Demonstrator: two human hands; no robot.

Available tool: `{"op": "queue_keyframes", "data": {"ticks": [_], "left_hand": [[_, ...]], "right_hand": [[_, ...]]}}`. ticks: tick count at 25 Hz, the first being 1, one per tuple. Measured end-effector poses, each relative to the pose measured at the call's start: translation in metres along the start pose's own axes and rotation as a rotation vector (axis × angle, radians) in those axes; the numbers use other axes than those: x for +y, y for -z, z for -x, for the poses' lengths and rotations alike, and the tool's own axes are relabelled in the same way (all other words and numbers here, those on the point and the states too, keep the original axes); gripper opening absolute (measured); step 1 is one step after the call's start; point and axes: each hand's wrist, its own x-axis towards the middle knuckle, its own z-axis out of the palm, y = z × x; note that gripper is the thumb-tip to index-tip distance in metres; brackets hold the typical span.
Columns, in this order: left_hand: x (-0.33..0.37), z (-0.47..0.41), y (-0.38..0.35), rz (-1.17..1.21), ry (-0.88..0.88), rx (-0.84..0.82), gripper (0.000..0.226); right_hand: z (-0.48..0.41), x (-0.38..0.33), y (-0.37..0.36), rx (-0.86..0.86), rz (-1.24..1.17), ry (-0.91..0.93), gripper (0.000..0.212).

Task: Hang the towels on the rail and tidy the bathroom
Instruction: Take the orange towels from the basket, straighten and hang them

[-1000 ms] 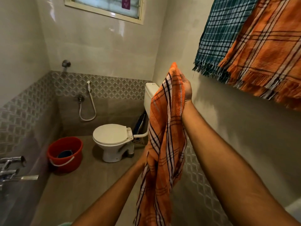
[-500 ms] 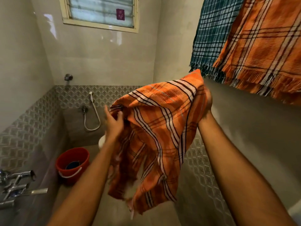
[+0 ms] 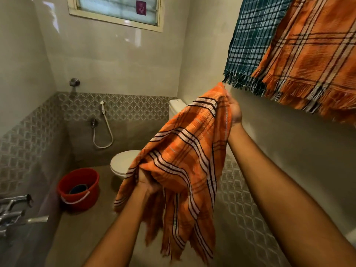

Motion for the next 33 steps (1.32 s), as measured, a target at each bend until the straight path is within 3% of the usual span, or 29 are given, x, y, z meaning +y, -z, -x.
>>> {"op": "queue_keyframes", "data": {"ticks": [2,6,8,12,15,18,22,25,27,30,31,33], "left_hand": [[0.013,0.006,0.007,-0.049,0.055,-0.038,0.044],[0.05,0.023,0.036,-0.134,0.085,0.018,0.049],[0.074,0.028,0.042,-0.191,0.037,0.069,0.046],[0.111,0.03,0.045,-0.666,0.065,0.329,0.02],[0.143,0.039,0.058,-0.731,0.026,0.474,0.007],[0.176,0.053,0.059,-0.634,-0.025,0.418,0.024],[0.206,0.078,0.04,-0.556,-0.239,0.204,0.032],[0.236,0.089,0.031,-0.432,-0.402,0.12,0.024],[0.254,0.091,0.035,-0.526,-0.358,0.233,0.02],[0.248,0.091,0.056,-0.77,-0.053,0.455,0.021],[0.242,0.09,0.059,-0.74,-0.04,0.468,0.025],[0.231,0.088,0.059,-0.658,-0.175,0.46,0.038]], "right_hand": [[0.002,0.001,0.015,0.063,0.033,-0.001,0.053],[0.006,0.001,0.054,0.236,0.142,-0.115,0.045],[0.007,-0.001,0.069,0.316,0.411,-0.301,0.046],[0.018,0.012,0.107,0.379,1.233,-0.697,0.03],[0.023,0.013,0.131,0.464,1.477,-0.646,0.01],[0.021,0.007,0.139,0.595,1.234,-0.426,0.009],[0.018,0.007,0.129,0.467,0.678,-0.421,0.035],[0.014,-0.002,0.132,0.379,0.428,-0.278,0.033],[0.011,-0.004,0.136,0.399,0.462,-0.336,0.031],[0.021,0.009,0.144,0.474,0.717,-0.593,0.03],[0.024,0.016,0.147,0.474,0.717,-0.614,0.03],[0.029,0.028,0.146,0.417,0.615,-0.534,0.027]]}}
